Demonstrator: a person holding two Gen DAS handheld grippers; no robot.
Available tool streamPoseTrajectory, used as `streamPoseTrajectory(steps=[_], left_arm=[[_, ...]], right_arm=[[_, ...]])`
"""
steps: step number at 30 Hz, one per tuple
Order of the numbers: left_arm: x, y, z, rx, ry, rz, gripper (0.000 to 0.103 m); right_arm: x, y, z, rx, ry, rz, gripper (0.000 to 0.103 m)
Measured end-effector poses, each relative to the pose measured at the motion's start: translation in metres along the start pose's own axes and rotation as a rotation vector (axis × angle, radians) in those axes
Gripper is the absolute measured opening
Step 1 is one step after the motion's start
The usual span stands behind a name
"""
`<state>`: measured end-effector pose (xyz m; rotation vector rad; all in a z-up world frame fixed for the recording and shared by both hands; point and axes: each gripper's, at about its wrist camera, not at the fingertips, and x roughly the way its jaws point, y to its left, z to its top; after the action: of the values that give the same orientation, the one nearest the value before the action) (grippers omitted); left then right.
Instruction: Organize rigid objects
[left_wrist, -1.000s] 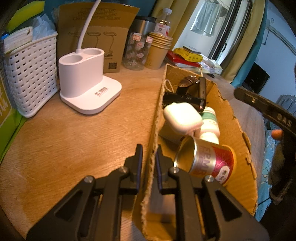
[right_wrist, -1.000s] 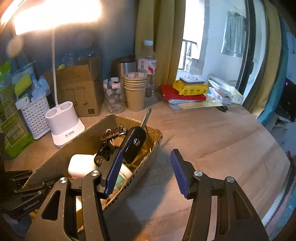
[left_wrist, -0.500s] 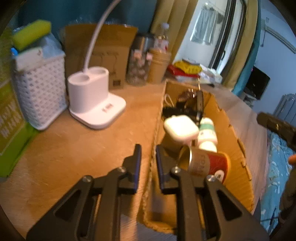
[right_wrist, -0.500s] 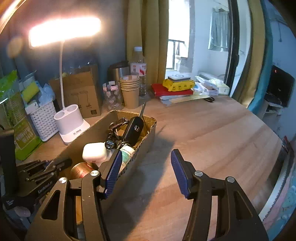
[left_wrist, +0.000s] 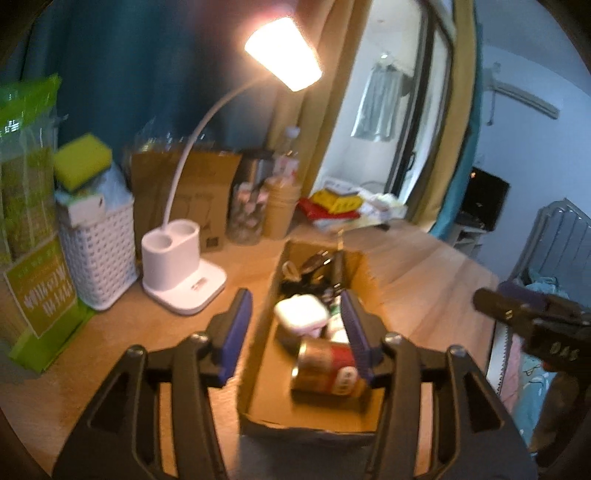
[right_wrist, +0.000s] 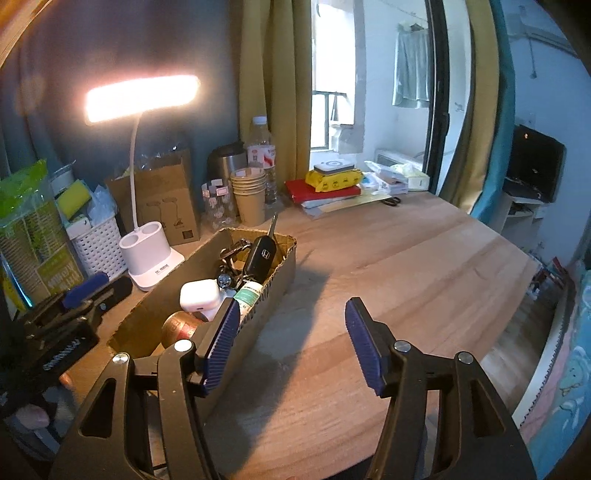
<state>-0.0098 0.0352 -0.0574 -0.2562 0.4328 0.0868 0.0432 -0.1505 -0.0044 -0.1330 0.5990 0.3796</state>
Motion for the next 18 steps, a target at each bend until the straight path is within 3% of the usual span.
streamPoseTrajectory(steps=[4, 6, 10, 16, 18], left_arm=[[-0.024, -0.017, 0.01, 0.025, -0.027, -0.049, 0.057], [-0.035, -0.024, 0.015, 0.032, -0.035, -0.075, 0.067], [-0.062, -0.04, 0.025, 0.051, -0.057, -0.124, 0.075], [-0.092, -0.062, 0.035, 0.105, -0.055, -0.146, 0.091], [-0.1, -0.069, 0.036, 0.132, -0.057, -0.139, 0.092]], right_arm=[[-0.016, 0.0, -0.002, 0.004, -0.019, -0.019, 0.063], [-0.026, -0.001, -0.002, 0.011, -0.035, -0.03, 0.063], [-0.049, -0.001, -0.002, 0.014, -0.074, -0.053, 0.063], [-0.084, 0.004, 0.0, 0.015, -0.13, -0.083, 0.063], [-0.094, 0.005, 0.0, 0.018, -0.144, -0.093, 0.063]])
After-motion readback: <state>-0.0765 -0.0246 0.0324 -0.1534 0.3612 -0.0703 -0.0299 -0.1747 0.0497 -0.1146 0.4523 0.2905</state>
